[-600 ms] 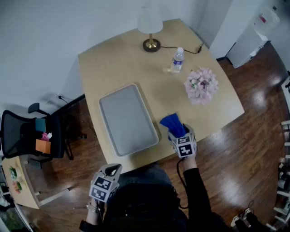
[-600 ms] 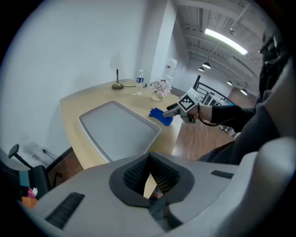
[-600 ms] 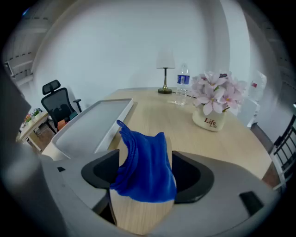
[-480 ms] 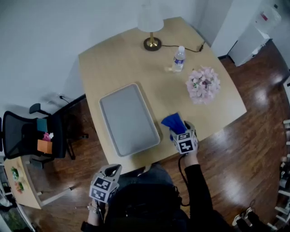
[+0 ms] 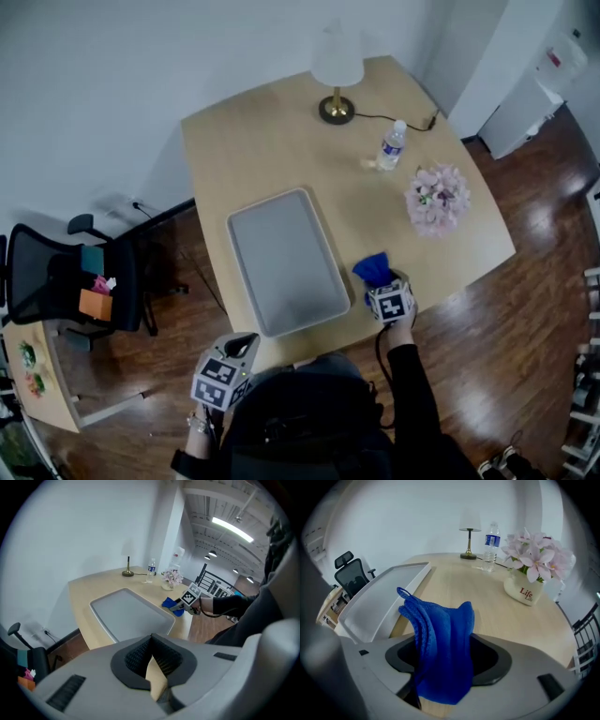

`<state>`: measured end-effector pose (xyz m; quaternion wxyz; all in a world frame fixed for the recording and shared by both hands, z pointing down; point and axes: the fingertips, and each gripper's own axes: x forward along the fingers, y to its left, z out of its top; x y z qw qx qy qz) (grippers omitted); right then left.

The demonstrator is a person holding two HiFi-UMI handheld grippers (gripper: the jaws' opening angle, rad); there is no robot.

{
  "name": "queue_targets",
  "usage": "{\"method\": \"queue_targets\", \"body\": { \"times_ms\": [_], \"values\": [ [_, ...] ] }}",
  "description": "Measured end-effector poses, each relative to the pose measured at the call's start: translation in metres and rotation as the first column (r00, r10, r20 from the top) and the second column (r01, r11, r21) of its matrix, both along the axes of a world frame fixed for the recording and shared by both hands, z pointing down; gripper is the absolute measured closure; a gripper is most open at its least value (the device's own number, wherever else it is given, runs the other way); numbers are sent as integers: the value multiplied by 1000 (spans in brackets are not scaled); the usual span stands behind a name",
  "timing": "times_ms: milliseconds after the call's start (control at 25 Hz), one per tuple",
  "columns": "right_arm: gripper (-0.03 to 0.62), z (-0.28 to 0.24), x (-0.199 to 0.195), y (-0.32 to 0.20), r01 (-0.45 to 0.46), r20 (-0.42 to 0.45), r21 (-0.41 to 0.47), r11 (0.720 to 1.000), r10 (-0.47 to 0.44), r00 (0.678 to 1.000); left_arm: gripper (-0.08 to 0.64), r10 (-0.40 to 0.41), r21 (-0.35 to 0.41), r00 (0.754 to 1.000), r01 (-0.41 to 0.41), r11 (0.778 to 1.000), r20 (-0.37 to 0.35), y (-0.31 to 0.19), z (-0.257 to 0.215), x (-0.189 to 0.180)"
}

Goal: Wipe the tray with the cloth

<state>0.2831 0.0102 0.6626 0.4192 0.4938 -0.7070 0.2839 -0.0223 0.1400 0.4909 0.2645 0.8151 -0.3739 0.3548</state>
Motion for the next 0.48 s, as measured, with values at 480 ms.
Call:
{"method": "queue_targets", "body": {
  "times_ms": [480],
  "values": [
    [454, -46, -20, -11, 49, 28, 79, 996, -52, 998, 560, -84, -59, 996, 83, 995, -14, 0, 29, -31]
  ]
}}
